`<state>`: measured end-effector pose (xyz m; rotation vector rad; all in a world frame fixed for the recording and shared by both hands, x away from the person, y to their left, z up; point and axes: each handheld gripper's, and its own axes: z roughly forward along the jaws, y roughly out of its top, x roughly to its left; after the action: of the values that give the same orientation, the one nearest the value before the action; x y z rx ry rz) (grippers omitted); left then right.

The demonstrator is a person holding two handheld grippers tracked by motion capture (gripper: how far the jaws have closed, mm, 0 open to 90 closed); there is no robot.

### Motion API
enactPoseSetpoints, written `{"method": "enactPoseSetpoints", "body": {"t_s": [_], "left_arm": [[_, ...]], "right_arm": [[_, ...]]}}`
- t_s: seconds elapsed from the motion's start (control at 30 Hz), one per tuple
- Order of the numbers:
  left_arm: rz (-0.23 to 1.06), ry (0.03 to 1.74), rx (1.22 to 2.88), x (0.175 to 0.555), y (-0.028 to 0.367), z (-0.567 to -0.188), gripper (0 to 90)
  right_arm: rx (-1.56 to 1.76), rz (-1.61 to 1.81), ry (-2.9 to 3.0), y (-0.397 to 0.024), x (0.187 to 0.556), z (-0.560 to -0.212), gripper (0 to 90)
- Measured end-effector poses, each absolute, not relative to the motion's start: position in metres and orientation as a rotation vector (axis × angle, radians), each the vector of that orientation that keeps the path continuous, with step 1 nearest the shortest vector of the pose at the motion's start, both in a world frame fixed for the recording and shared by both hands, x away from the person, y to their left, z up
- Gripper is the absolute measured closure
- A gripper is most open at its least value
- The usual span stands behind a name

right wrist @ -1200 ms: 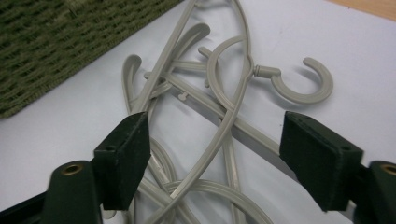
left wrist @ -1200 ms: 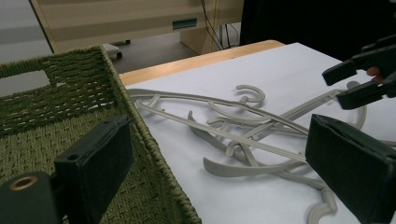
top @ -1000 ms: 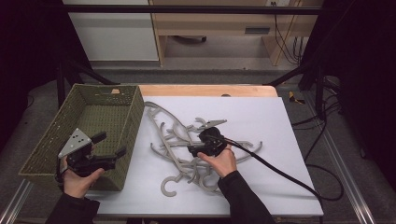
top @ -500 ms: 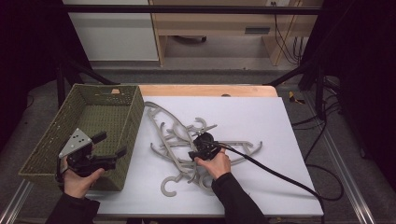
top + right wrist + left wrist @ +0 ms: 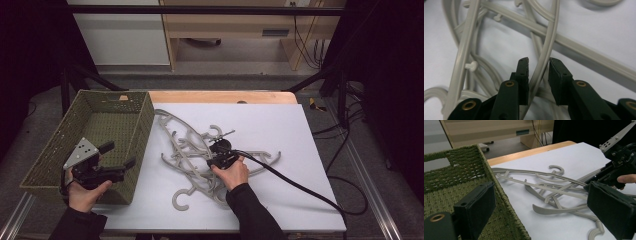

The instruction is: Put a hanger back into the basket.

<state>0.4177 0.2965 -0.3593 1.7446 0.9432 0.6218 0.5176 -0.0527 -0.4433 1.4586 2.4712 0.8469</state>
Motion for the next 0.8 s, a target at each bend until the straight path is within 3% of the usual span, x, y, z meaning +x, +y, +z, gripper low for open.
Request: {"method": "enactPoseSetpoints", "body": {"t_s": [0.8], "left_arm": [[0.621, 0.942, 1.752, 0.418, 0.294, -0.360, 7.9]], "right_arm": [[1.566, 0.791, 2.455, -0.061, 0.530, -0.446, 75.4]]}}
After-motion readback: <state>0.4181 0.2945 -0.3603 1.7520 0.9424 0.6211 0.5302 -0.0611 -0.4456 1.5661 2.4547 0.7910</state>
